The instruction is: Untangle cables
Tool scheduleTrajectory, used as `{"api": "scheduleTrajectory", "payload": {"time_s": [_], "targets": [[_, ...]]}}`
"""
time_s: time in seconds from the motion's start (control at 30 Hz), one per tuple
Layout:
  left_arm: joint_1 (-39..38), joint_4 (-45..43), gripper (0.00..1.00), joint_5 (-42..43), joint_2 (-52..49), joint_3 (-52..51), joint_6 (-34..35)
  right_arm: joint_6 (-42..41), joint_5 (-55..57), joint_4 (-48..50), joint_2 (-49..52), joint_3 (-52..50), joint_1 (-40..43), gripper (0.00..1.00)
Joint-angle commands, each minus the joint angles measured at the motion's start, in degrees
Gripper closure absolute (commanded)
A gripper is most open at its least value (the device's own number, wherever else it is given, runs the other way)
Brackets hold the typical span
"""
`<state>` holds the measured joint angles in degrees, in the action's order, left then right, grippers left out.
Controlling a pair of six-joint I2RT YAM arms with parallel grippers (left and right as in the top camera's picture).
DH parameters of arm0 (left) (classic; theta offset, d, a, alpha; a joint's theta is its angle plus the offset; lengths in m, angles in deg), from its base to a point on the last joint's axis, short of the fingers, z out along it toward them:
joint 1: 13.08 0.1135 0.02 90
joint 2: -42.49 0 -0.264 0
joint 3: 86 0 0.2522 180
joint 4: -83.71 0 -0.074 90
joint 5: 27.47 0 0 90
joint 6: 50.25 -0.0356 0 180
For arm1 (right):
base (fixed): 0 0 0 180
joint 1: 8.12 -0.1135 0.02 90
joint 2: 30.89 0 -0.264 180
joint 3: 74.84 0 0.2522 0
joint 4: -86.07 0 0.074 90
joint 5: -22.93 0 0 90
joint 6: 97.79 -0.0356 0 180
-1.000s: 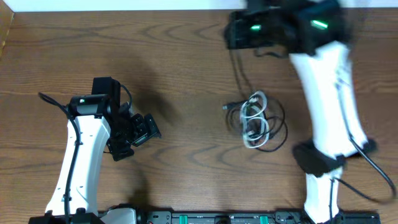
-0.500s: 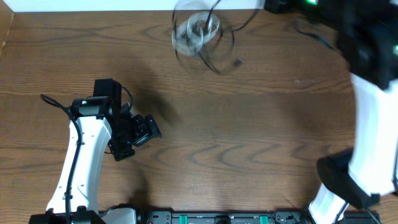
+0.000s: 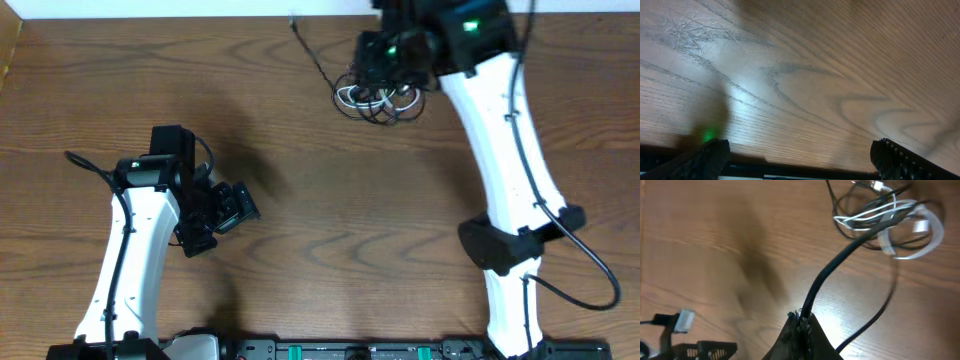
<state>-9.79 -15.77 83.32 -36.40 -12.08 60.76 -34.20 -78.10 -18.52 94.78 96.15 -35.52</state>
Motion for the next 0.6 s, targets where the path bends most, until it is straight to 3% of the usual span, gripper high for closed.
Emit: {"api": "scheduleTrajectory", "payload": {"time_s": [0.0, 0.33, 0.57], "targets": [[0.17, 0.2, 0.05, -0.5, -0.09, -0.39, 0.35, 2.19, 0.7, 1.95, -4.52, 2.05, -1.57, 0.98], [0.17, 0.2, 0.05, -0.5, -0.09, -0.39, 0.37, 2.32, 1.95, 10.67, -17.0, 2.84, -1.9, 0.98], [0.17, 0.22, 0.05, -0.37, -0.09, -0.39, 0.79, 1.99, 5.92, 5.14, -17.62, 2.43, -1.9, 0.98]]}}
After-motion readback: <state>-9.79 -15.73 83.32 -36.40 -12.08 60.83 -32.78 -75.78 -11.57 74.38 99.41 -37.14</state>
